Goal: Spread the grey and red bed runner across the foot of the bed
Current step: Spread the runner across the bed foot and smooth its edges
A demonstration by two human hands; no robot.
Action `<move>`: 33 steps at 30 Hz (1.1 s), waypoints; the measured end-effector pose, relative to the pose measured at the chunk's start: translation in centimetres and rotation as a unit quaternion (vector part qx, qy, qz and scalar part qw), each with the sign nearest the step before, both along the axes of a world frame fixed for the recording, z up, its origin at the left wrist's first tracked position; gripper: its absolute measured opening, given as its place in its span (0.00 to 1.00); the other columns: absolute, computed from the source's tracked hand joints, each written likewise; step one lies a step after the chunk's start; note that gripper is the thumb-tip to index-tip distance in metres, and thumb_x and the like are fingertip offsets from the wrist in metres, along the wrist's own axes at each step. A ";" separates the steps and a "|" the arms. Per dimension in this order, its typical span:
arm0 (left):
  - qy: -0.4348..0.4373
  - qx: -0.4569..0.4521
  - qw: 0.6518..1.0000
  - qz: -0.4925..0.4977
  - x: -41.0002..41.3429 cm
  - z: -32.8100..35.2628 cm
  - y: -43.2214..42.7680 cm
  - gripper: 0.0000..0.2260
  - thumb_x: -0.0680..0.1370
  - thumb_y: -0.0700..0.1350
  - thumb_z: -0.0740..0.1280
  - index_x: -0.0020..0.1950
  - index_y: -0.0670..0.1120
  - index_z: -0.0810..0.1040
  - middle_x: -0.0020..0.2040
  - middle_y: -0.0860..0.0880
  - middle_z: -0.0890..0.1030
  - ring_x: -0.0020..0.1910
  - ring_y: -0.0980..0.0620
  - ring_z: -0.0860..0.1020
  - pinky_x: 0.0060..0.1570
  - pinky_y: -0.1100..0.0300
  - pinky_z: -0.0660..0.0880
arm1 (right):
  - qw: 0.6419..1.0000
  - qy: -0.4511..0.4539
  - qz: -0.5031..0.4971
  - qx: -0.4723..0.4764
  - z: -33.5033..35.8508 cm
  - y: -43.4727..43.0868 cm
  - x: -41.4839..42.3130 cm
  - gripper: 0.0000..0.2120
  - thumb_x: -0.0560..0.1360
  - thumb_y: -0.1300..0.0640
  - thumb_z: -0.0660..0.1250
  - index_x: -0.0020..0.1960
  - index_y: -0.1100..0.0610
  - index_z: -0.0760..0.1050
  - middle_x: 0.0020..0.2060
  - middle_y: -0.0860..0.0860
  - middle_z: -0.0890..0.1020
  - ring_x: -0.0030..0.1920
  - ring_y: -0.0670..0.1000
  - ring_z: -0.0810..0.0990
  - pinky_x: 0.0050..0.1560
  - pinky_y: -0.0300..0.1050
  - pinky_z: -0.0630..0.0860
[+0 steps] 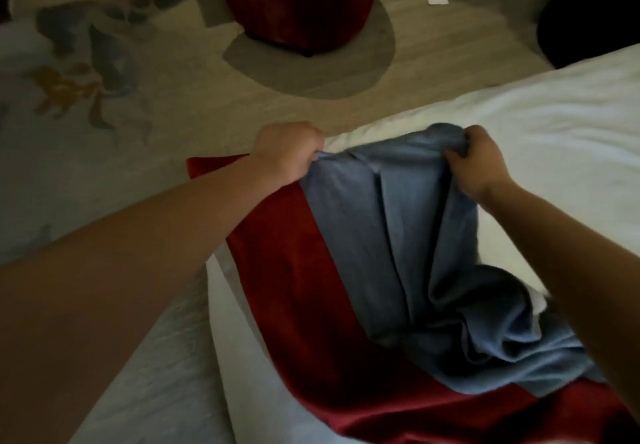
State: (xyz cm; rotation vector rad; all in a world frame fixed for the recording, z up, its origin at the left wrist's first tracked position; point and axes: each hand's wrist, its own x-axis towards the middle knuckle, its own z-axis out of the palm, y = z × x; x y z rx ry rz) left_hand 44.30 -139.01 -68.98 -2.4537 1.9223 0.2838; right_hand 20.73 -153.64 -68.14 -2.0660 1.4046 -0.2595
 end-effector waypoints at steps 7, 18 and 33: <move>-0.079 -0.158 0.980 0.093 1.6 0.5 -2.1 0.09 0.75 0.35 0.60 0.54 0.42 0.75 0.51 0.43 0.77 0.49 0.43 0.75 0.37 0.54 0.67 | 0.994 -0.048 -0.102 0.003 0.9 -2.0 0.3 0.26 0.76 0.42 0.62 0.62 0.63 0.69 0.55 0.61 0.78 0.56 0.60 0.76 0.57 0.50 0.72; 0.050 0.130 0.977 0.165 3.2 -1.5 -0.2 0.05 0.75 0.35 0.65 0.50 0.40 0.77 0.53 0.41 0.78 0.53 0.42 0.77 0.52 0.52 0.74 | 0.982 0.084 -0.133 0.102 -0.6 -4.2 -3.1 0.09 0.76 0.58 0.66 0.50 0.64 0.80 0.36 0.63 0.79 0.37 0.60 0.79 0.40 0.48 0.76; 0.112 -0.104 0.962 -0.228 -1.6 0.9 4.9 0.16 0.76 0.60 0.61 0.52 0.49 0.77 0.46 0.52 0.78 0.44 0.52 0.77 0.38 0.54 0.75 | 0.972 0.179 -0.111 0.105 -1.3 -6.3 -4.9 0.26 0.72 0.47 0.70 0.57 0.70 0.76 0.54 0.68 0.78 0.53 0.66 0.78 0.55 0.56 0.75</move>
